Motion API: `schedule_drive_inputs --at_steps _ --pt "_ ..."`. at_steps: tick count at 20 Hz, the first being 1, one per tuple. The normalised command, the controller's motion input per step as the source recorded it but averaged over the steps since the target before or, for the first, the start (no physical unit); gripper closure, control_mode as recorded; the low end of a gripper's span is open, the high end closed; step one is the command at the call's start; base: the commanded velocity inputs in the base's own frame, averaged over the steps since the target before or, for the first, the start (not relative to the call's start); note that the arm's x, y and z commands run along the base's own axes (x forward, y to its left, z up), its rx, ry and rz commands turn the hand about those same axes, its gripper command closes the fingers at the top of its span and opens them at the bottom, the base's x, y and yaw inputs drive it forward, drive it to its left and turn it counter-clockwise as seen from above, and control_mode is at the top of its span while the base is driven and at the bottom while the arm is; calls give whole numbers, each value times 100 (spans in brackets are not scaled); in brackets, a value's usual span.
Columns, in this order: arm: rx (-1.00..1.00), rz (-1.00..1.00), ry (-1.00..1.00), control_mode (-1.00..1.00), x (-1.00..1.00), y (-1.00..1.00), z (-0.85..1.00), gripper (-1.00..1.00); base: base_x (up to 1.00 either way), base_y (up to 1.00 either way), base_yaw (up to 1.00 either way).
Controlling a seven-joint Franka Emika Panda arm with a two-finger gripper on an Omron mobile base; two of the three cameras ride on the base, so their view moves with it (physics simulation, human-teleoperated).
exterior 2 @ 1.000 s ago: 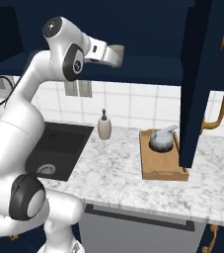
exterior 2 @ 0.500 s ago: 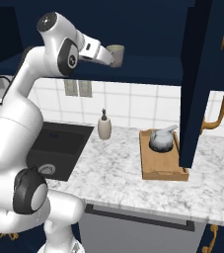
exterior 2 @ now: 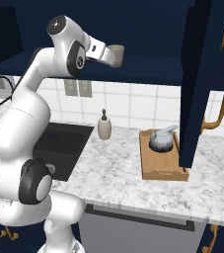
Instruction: Pick the kettle from the counter and place it on the tray. Then pick the mug from the cabinet and place it on the tray. Then close the cabinet doors.
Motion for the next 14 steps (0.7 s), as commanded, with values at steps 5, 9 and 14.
schedule_drive_inputs --at_steps 5,9,14 --pt "0 0 0 -100 20 -17 0 -100 0 0 0" --pt "0 1 0 -100 22 -14 -1 -100 0 0 0" --pt "0 3 0 -100 15 -2 -4 -100 0 0 0"
